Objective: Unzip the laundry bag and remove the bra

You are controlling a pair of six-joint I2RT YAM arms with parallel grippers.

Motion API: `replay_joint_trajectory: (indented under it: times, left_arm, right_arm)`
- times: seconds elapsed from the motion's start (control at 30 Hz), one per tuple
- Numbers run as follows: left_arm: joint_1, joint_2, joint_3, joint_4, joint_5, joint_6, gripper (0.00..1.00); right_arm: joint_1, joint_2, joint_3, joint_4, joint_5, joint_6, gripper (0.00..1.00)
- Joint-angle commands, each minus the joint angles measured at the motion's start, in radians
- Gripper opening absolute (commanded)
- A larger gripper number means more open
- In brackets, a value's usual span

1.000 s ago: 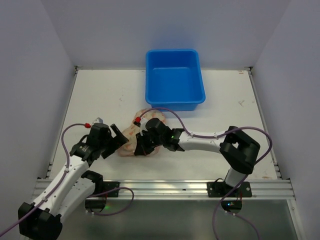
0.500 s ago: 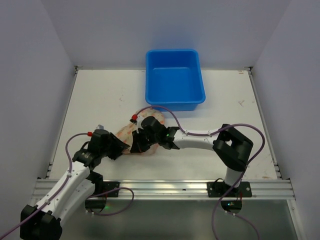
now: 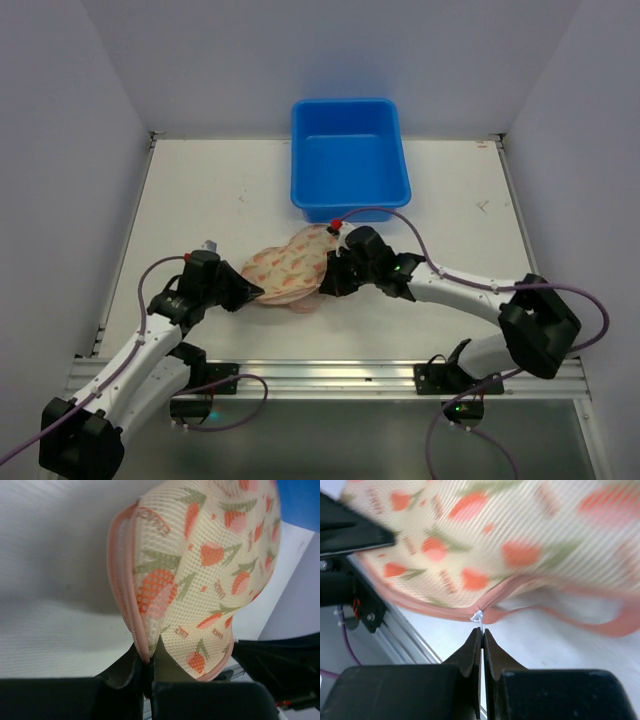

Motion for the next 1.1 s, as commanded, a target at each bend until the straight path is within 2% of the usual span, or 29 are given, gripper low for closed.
replay_joint_trajectory:
  times: [0.0, 0.1, 0.27, 0.4, 0.5, 0.53, 0.6, 0.63, 0.67, 0.7, 0.73, 0.97, 1.07]
  left_arm:
    - [0.007, 0.011, 0.052, -0.018, -0.028, 0.15, 0.0]
    - [0.009, 0.027, 0.071, -0.021, -0.011, 0.24, 0.0]
    - [0.01, 0.129, 0.092, 0.075, 0.007, 0.343, 0.0]
    - [0.012, 0.309, 0.175, 0.184, 0.012, 0.371, 0.03]
    - [0.021, 0.436, 0.288, 0.203, -0.003, 0.395, 0.16]
    - [0.023, 0.458, 0.318, 0.182, -0.01, 0.406, 0.27]
    - [0.032, 0.494, 0.376, 0.165, -0.01, 0.409, 0.37]
    - [0.035, 0.492, 0.382, 0.154, -0.01, 0.404, 0.59]
    - [0.038, 0.483, 0.384, 0.149, -0.01, 0.398, 0.74]
    - [0.041, 0.459, 0.378, 0.143, -0.019, 0.383, 0.96]
    - [0.044, 0.446, 0.375, 0.113, -0.028, 0.372, 1.0]
    - [0.053, 0.229, 0.26, -0.009, -0.105, 0.262, 1.0]
    - [0.052, 0.121, 0.171, 0.023, -0.044, 0.178, 1.0]
  right_arm:
    - [-0.109, -0.137, -0.042, -0.191, 0.111, -0.033, 0.0]
    - [-0.122, -0.206, -0.045, -0.244, 0.167, -0.072, 0.0]
    - [-0.112, -0.275, -0.08, -0.189, 0.066, -0.064, 0.0]
    - [-0.085, -0.24, -0.079, -0.123, 0.004, -0.026, 0.0]
    - [-0.035, -0.203, -0.047, -0.092, -0.014, -0.006, 0.0]
    - [-0.021, -0.179, -0.038, -0.086, -0.014, 0.0, 0.0]
    - [0.022, -0.154, -0.01, -0.063, -0.005, 0.022, 0.0]
    - [0.032, -0.127, -0.004, -0.054, -0.002, 0.031, 0.0]
    - [0.041, -0.111, 0.01, -0.025, -0.002, 0.042, 0.0]
    - [0.055, -0.094, 0.016, -0.009, -0.007, 0.062, 0.0]
    - [0.058, -0.077, 0.021, 0.008, -0.007, 0.071, 0.0]
    - [0.075, 0.065, 0.103, 0.138, 0.004, 0.123, 0.0]
    - [0.084, 0.133, 0.164, 0.141, -0.001, 0.111, 0.0]
